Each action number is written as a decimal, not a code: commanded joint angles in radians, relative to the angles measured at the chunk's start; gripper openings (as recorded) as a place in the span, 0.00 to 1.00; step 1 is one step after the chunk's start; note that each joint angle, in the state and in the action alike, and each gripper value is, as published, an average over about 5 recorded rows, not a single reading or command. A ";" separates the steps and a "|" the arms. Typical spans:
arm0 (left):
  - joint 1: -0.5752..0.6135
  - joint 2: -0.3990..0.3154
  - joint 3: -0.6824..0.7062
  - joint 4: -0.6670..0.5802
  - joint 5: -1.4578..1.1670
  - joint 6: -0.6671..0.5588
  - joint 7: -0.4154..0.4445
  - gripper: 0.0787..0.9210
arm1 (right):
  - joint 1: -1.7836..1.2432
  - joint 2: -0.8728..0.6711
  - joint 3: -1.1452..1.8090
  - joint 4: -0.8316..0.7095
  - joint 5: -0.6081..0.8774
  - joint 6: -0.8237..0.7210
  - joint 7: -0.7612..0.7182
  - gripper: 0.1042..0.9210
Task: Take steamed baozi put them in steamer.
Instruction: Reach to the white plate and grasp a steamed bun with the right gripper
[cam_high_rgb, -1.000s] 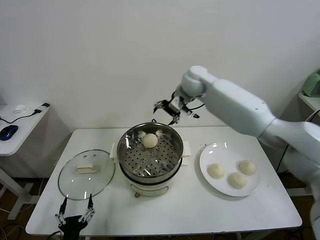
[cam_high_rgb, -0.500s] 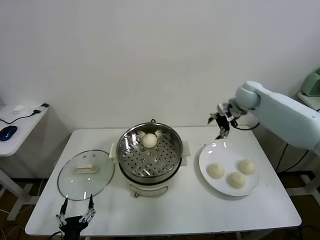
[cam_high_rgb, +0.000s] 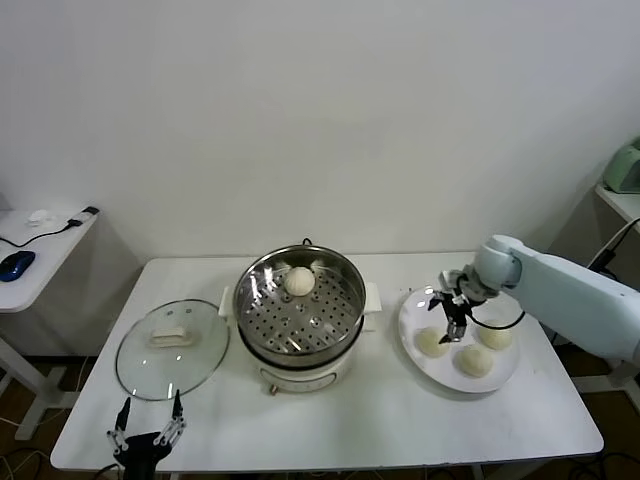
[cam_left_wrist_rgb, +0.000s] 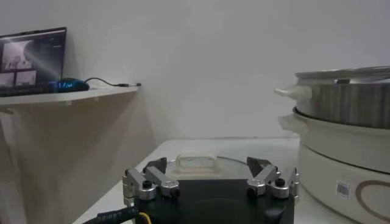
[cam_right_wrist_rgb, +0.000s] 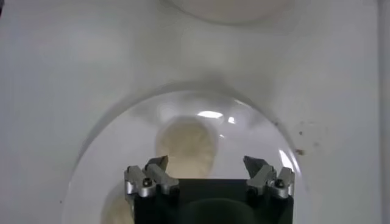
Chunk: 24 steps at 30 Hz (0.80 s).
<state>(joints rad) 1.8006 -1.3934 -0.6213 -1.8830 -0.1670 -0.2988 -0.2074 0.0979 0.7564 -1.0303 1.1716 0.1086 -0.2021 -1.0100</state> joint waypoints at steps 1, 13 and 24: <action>-0.004 -0.004 -0.011 0.004 -0.008 0.002 0.000 0.88 | -0.056 -0.001 -0.003 0.004 0.008 -0.029 0.021 0.88; -0.004 -0.003 -0.012 0.005 -0.009 0.000 -0.001 0.88 | -0.047 0.015 0.006 0.001 -0.008 -0.024 0.039 0.74; -0.011 0.000 -0.002 0.002 -0.009 0.001 -0.001 0.88 | 0.270 0.026 -0.107 0.071 0.023 -0.025 -0.095 0.49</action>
<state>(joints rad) 1.7922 -1.3964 -0.6248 -1.8793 -0.1755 -0.2986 -0.2089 0.1551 0.7728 -1.0668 1.2074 0.1113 -0.2243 -1.0208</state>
